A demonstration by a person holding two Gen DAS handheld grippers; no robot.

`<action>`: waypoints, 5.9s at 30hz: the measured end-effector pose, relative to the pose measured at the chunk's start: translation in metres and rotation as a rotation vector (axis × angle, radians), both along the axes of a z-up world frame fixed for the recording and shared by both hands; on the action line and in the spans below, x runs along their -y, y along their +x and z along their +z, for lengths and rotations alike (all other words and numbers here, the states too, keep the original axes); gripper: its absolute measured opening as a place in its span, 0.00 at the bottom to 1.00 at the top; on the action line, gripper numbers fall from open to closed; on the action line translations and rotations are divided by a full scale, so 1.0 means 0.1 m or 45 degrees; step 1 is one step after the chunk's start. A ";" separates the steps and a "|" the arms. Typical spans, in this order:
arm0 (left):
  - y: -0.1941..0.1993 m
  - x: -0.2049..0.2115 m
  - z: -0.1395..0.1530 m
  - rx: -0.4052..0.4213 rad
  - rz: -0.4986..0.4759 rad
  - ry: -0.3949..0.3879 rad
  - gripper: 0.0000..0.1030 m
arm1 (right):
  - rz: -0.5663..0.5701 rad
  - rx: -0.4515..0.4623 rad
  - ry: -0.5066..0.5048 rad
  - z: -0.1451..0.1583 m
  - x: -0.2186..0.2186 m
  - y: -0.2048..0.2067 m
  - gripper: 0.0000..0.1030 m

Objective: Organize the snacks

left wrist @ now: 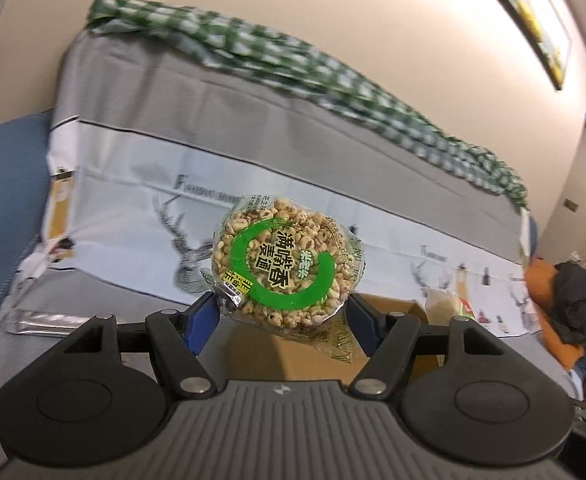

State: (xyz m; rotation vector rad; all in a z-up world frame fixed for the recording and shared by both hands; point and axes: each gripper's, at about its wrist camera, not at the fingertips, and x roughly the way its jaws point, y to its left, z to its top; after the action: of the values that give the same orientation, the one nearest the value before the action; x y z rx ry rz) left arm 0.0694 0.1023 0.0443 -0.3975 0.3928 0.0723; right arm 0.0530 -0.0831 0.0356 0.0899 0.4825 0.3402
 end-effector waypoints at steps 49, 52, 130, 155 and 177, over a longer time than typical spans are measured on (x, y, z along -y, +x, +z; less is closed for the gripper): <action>0.21 0.74 -0.07 0.053 -0.271 0.071 0.85 | -0.408 0.040 -0.039 -0.01 0.65 0.18 0.66; 0.16 0.67 -0.06 0.053 -0.285 0.102 0.73 | -0.415 0.035 -0.039 -0.02 0.61 0.19 0.66; 0.65 -1.74 -1.34 -0.692 0.039 0.229 0.00 | 0.594 -0.542 -0.274 -1.22 -1.66 -0.53 0.18; 0.83 -1.58 -1.54 -0.708 0.195 0.300 0.63 | 0.554 -0.496 -0.390 -1.39 -1.59 -0.67 0.33; -0.32 -1.12 -1.02 -1.002 0.264 -0.154 0.23 | 0.509 -0.473 -0.346 -1.27 -1.56 -0.64 0.18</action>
State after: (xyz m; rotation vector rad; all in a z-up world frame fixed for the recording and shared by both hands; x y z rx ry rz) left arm 0.0377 0.2138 -0.0581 -0.5209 1.1350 0.4154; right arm -0.0105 0.0731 -0.0912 -0.2153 0.9143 0.6508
